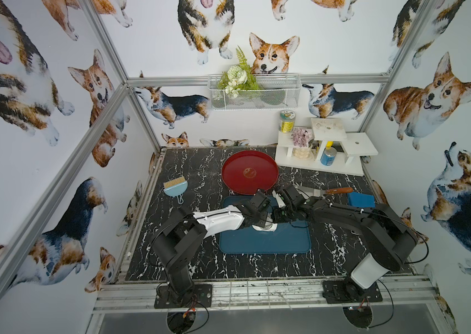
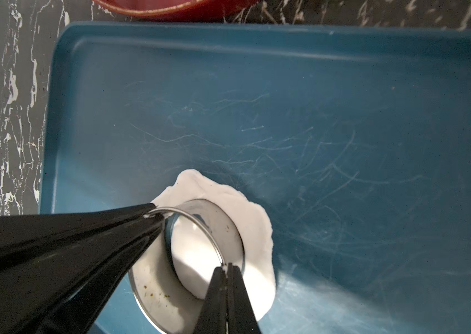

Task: Roll out the dumpling wrappers from the dough
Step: Press the dumpling wrapper on the work surface.

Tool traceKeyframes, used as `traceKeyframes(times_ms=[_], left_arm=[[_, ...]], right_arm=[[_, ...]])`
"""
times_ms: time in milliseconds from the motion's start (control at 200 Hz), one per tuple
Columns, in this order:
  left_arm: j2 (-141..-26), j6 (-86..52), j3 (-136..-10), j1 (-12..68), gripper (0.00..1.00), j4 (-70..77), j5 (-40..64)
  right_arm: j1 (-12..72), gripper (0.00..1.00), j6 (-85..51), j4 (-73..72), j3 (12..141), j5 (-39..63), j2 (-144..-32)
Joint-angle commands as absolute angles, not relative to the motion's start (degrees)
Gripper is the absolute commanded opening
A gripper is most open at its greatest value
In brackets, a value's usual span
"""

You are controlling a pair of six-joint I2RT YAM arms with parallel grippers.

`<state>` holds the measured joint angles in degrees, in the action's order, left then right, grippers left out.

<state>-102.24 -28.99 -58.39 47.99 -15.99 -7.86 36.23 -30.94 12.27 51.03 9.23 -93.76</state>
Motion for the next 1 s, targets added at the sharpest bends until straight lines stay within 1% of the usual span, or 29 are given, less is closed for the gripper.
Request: traceKeyframes(times_ms=[0,110,230,320,495,591,721,896,996], left_arm=[[-106.6,-28.8,-59.6,50.9,0.0,-31.1,2.9],[-108.1,-29.3,-61.4,52.3,0.0,-30.5,3.3],[-107.8,-29.2,-61.1,52.1,0.0,-31.2,2.0],[-107.0,-28.7,-59.4,50.9,0.0,-31.6,1.3],[-103.9,-27.6,-54.8,46.7,0.0,-33.1,-1.1],[-102.7,-27.4,-54.6,46.0,0.0,-33.5,-1.2],[-104.1,-28.1,-57.1,47.7,0.0,-32.5,0.8],[-108.4,-29.1,-62.5,52.1,0.0,-31.0,3.5],[-109.5,-29.7,-63.6,53.1,0.0,-30.9,2.7]], right_arm=[[34.0,0.0,-28.8,23.6,48.5,6.1,-92.9],[31.1,0.0,-28.5,23.7,45.9,5.9,-89.8],[31.0,0.0,-29.1,22.6,45.5,7.5,-89.8],[32.3,0.0,-30.5,20.2,46.0,9.7,-91.5],[37.6,0.0,-32.0,18.8,50.9,10.6,-97.4],[37.7,0.0,-32.1,18.6,51.7,10.5,-98.3],[36.9,0.0,-30.2,21.2,51.5,8.1,-96.7],[31.8,0.0,-28.5,22.9,47.0,6.8,-91.8],[30.3,0.0,-28.2,23.0,45.2,6.4,-89.6]])
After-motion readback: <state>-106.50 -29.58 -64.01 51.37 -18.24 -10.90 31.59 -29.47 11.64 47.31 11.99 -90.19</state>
